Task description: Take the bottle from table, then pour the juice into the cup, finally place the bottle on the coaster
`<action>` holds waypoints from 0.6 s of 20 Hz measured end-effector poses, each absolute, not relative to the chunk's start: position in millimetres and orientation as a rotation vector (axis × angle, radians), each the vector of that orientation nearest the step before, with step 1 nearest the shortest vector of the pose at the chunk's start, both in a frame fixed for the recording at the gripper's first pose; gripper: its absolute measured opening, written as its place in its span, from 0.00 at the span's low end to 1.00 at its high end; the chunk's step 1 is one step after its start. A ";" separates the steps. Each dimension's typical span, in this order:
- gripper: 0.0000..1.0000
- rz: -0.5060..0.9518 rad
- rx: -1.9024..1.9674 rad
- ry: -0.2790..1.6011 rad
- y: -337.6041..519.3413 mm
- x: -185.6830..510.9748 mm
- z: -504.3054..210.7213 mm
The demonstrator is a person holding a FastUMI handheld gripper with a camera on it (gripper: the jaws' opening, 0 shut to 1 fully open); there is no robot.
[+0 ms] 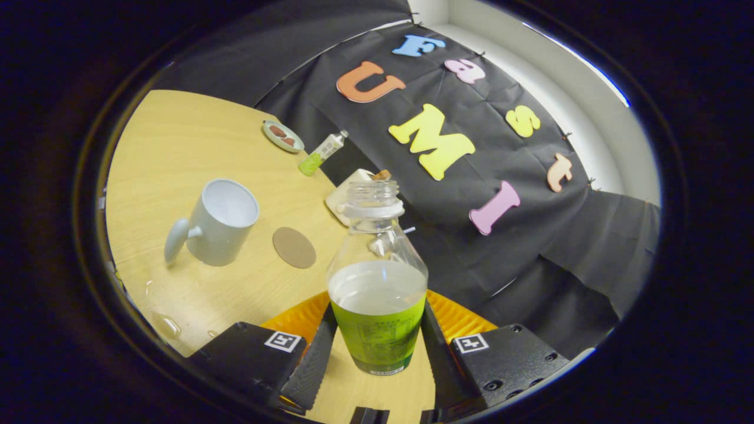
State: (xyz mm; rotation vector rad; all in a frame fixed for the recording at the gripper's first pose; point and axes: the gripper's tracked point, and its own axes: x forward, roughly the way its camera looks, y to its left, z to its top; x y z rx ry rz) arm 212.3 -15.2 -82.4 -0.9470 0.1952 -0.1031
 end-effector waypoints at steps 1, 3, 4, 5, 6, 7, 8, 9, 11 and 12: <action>0.80 -0.107 -0.985 0.204 -16.2 213.2 -82.6; 0.80 -0.130 -1.076 0.216 -17.8 213.7 -79.6; 0.80 -0.154 -1.116 0.205 -17.6 213.8 -74.3; 0.80 -0.174 -1.153 0.188 -16.9 214.9 -69.0; 0.80 -0.188 -1.201 0.185 -15.8 215.1 -66.4; 0.80 -0.195 -1.250 0.178 -13.4 216.6 -64.0; 0.80 -0.203 -1.292 0.161 -9.6 217.3 -59.2; 0.80 -0.205 -1.328 0.149 -5.7 218.2 -56.6; 0.79 -0.213 -1.392 0.150 -1.6 218.9 -56.2; 0.80 -0.213 -1.418 0.152 1.6 219.8 -56.7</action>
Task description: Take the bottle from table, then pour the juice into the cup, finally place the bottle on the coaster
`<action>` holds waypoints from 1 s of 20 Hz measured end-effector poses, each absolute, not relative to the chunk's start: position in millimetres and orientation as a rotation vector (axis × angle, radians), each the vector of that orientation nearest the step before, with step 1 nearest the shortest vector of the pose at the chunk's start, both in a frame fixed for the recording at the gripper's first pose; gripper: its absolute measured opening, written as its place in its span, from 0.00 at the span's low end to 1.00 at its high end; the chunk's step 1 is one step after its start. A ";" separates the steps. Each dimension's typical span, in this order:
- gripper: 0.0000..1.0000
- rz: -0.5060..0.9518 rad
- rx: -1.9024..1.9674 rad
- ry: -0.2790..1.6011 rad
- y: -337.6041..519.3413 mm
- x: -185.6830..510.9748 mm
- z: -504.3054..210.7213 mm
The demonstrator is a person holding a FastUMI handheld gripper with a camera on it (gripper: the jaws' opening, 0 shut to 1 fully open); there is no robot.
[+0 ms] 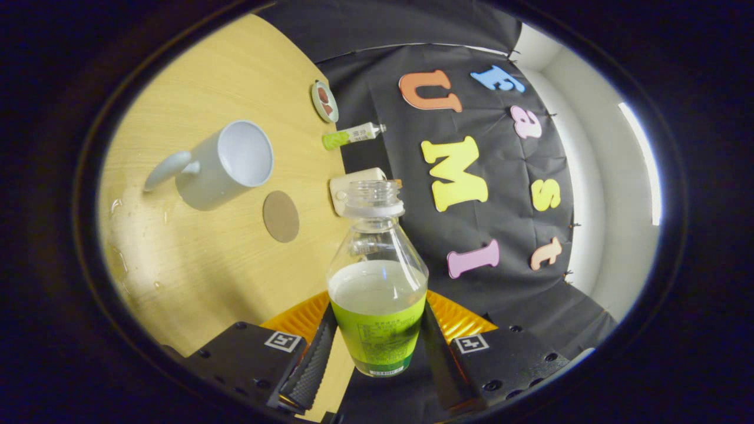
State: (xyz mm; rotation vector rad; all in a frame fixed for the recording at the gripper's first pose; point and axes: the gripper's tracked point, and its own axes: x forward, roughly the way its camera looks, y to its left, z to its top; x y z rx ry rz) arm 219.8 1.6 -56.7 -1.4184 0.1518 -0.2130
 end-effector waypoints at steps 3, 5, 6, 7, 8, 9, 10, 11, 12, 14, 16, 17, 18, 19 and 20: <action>0.79 -0.213 -1.481 0.162 8.0 220.0 -57.9; 0.80 -0.223 -1.502 0.185 10.2 219.3 -60.5; 0.80 -0.230 -1.517 0.196 11.0 218.8 -61.7; 0.80 -0.238 -1.536 0.206 12.3 220.7 -62.1; 0.80 -0.248 -1.555 0.208 14.2 221.2 -62.0; 0.80 -0.256 -1.575 0.207 15.0 225.2 -62.2; 0.80 -0.262 -1.594 0.209 17.6 227.1 -61.1; 0.80 -0.275 -1.604 0.205 17.9 227.0 -59.2; 0.80 -0.283 -1.617 0.205 18.7 225.4 -57.8; 0.80 -0.290 -1.635 0.204 22.2 225.1 -56.6; 0.79 -0.314 -1.658 0.213 21.4 225.2 -52.8; 0.79 -0.327 -1.667 0.219 20.7 223.9 -50.3; 0.79 -0.336 -1.681 0.225 21.7 222.9 -49.5; 0.79 -0.342 -1.694 0.229 23.5 222.3 -45.5; 0.80 -0.354 -1.714 0.228 25.2 220.8 -41.5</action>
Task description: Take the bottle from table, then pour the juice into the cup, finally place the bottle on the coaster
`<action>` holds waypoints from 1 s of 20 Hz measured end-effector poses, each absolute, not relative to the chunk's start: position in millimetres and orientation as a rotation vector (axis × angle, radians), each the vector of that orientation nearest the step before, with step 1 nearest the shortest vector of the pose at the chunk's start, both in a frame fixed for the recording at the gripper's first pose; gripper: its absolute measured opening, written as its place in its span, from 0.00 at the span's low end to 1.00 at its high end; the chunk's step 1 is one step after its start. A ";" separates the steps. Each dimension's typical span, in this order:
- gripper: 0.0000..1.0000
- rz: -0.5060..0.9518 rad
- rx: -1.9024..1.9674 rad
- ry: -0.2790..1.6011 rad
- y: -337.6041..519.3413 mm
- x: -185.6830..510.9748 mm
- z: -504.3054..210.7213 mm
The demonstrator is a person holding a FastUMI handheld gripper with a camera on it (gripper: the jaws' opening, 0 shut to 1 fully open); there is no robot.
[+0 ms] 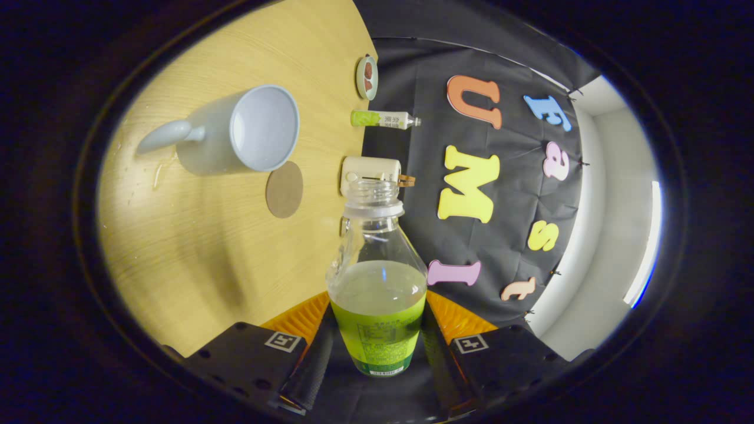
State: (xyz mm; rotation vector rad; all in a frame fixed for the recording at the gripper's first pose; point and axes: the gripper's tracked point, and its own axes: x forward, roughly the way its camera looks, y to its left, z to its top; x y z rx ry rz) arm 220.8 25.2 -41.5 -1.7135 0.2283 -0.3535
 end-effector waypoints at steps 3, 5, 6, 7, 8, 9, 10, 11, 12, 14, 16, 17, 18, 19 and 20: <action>0.79 -0.374 -1.772 0.210 33.9 222.5 -32.2; 0.79 -0.391 -1.804 0.203 39.2 225.0 -26.5; 0.79 -0.398 -1.816 0.198 41.9 225.7 -24.4; 0.79 -0.402 -1.822 0.193 45.9 229.6 -21.9; 0.79 -0.405 -1.825 0.191 49.0 230.2 -20.1; 0.80 -0.405 -1.830 0.191 50.8 228.9 -18.2; 0.79 -0.401 -1.838 0.198 52.5 229.2 -18.9; 0.79 -0.402 -1.852 0.204 52.9 228.9 -18.8; 0.79 -0.408 -1.865 0.201 54.8 225.4 -17.5; 0.79 -0.424 -1.883 0.185 56.9 223.8 -14.2; 0.79 -0.437 -1.898 0.181 58.1 223.0 -10.8; 0.79 -0.443 -1.906 0.182 57.9 222.2 -9.6; 0.79 -0.446 -1.912 0.183 57.5 223.1 -9.0; 0.79 -0.449 -1.919 0.182 57.4 222.4 -7.3; 0.79 -0.453 -1.924 0.183 57.7 221.4 -6.5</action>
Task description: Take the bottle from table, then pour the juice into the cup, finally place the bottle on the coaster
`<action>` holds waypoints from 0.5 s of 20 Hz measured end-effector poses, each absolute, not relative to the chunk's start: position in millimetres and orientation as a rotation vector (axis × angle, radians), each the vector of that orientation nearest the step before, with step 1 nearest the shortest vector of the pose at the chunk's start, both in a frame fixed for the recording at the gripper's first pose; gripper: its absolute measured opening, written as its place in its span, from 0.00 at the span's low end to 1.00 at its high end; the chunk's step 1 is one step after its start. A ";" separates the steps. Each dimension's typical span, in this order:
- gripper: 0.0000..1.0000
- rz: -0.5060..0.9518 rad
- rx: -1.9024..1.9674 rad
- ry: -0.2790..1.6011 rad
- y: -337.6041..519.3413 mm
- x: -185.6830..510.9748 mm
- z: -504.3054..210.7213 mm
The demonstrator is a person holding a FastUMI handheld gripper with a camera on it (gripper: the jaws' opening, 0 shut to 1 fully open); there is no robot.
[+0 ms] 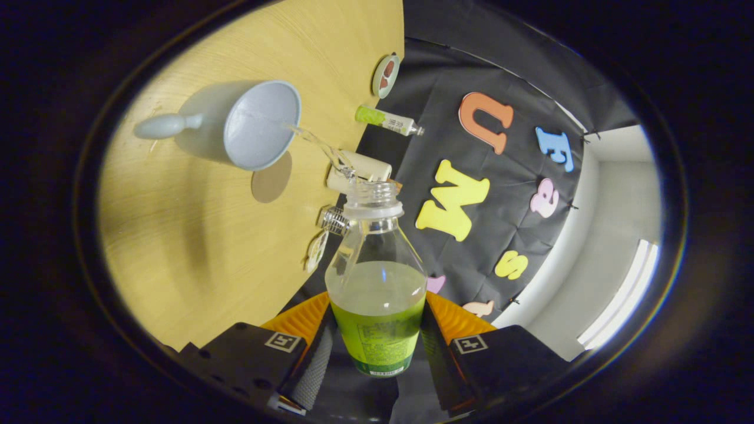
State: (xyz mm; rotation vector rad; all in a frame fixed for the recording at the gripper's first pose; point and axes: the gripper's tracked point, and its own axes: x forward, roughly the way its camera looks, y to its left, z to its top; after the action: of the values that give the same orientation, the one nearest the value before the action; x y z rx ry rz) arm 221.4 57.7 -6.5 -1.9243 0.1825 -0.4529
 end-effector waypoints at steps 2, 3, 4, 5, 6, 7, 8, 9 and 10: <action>0.79 -0.459 -1.932 0.182 58.3 221.1 -6.1; 0.79 -0.464 -1.940 0.182 58.4 222.3 -5.1; 0.79 -0.470 -1.950 0.178 56.8 223.1 -3.5; 0.79 -0.474 -1.962 0.173 57.2 220.9 -1.5; 0.79 -0.476 -1.971 0.173 57.9 220.2 0.0; 0.79 -0.474 -1.973 0.177 57.4 220.8 0.8; 0.79 -0.477 -1.972 0.179 57.1 220.4 1.4; 0.79 -0.480 -1.973 0.179 57.2 219.0 0.8; 0.79 -0.487 -1.982 0.175 57.4 217.1 1.6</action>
State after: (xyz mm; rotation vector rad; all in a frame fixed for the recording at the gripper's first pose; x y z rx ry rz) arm 217.1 57.4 1.6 -1.9819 0.1745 -0.4870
